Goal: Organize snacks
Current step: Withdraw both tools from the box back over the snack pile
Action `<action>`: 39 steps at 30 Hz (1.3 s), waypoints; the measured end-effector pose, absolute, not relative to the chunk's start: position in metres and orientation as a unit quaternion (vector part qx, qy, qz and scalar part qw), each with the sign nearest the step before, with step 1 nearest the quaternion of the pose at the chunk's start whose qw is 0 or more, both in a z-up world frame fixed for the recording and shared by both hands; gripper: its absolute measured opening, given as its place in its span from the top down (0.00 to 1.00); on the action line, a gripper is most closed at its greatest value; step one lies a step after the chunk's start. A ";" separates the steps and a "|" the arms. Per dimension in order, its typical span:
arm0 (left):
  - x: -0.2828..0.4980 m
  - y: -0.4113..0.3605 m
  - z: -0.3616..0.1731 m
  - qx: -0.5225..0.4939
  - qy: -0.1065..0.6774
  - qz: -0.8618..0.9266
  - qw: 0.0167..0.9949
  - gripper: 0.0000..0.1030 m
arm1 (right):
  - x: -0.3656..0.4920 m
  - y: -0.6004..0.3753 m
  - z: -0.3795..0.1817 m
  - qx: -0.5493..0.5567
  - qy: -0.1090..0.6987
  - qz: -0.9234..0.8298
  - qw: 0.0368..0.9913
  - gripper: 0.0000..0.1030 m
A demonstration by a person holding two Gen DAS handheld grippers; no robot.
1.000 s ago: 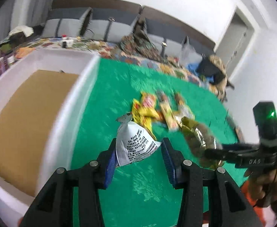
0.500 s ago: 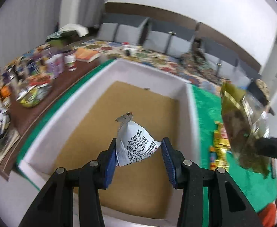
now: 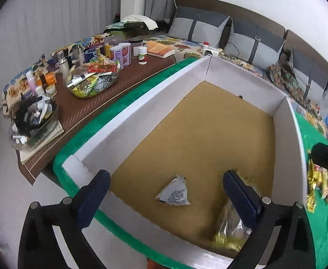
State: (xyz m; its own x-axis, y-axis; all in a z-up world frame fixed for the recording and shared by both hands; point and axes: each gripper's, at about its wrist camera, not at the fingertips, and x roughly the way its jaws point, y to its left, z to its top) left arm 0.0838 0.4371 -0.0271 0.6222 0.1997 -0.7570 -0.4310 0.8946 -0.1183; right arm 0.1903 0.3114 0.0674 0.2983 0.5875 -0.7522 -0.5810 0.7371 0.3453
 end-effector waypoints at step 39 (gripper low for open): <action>0.161 0.033 -0.126 0.035 0.456 -0.084 0.886 0.00 | 0.127 -0.178 -0.068 0.036 0.458 -0.085 0.884 0.14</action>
